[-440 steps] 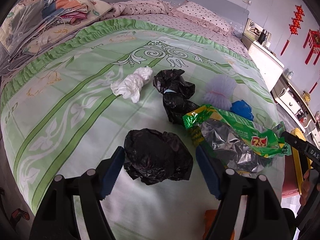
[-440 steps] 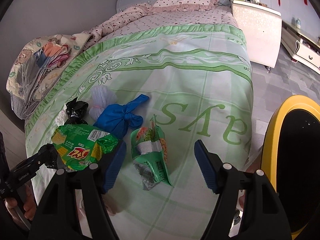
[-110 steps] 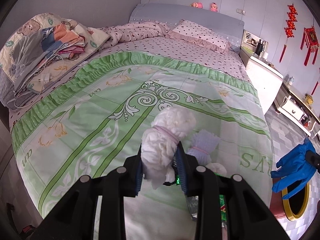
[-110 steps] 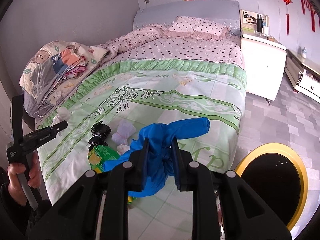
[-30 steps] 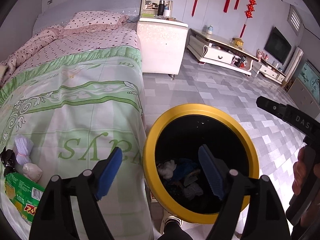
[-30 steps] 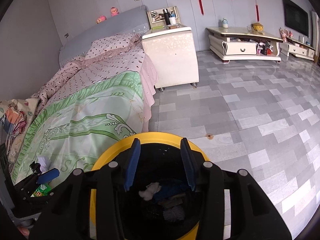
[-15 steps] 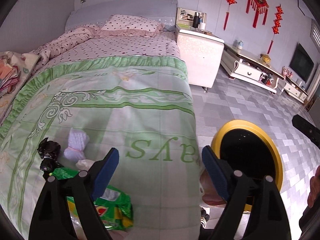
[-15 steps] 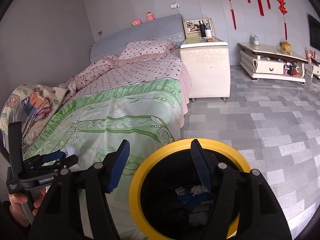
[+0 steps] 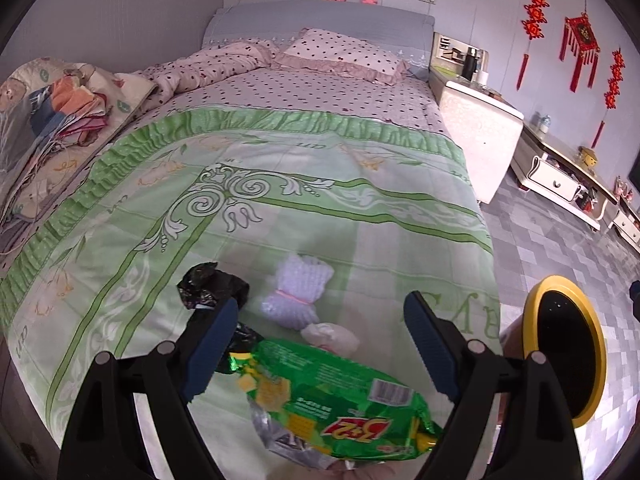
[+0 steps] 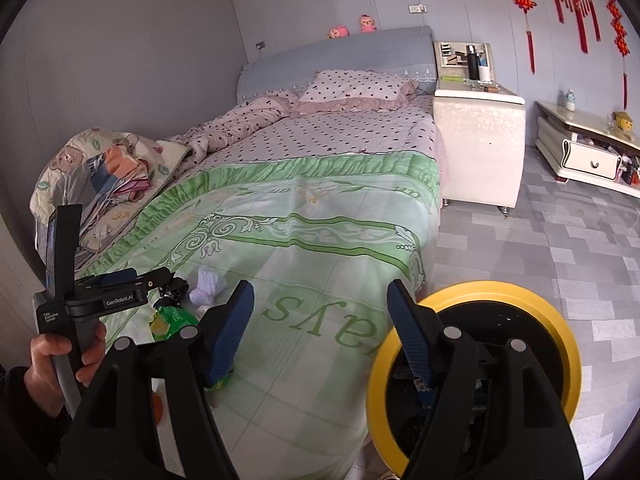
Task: Collect trash
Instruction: 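Move the left tool to the black bag while the right tool reaches the green snack bag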
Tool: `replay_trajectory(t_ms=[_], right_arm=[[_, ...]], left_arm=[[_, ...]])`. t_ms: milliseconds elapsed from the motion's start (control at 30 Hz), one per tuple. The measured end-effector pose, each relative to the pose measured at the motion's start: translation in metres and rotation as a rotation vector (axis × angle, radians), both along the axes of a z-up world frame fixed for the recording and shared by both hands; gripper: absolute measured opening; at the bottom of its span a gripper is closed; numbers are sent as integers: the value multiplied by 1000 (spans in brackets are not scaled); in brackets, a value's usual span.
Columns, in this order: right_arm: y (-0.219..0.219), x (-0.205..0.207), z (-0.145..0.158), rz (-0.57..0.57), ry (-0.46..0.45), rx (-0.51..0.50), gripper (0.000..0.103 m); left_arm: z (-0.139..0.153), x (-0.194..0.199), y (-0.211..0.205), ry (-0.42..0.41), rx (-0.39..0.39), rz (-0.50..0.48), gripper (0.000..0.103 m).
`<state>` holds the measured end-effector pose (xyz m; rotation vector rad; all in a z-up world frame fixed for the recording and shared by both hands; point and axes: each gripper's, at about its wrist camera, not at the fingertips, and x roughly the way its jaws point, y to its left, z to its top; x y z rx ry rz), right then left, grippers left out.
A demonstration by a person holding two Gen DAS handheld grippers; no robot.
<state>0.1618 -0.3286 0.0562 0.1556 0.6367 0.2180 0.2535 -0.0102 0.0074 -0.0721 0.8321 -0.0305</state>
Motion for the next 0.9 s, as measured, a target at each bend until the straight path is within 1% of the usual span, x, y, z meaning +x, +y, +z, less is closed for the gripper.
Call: replay_trajectory(t_ms=[233, 467, 667, 900], right_arm=[[51, 12, -18, 106, 35, -13, 66], [93, 28, -50, 191, 103, -8, 66], [118, 46, -85, 254, 185, 1, 66], [136, 62, -119, 312, 262, 3, 66]], left_arm=[[-16, 11, 54, 33, 0, 99, 81], [-41, 22, 90, 78, 0, 164, 81], [-63, 33, 104, 109, 6, 182, 81], [-85, 50, 113, 144, -6, 199, 81]])
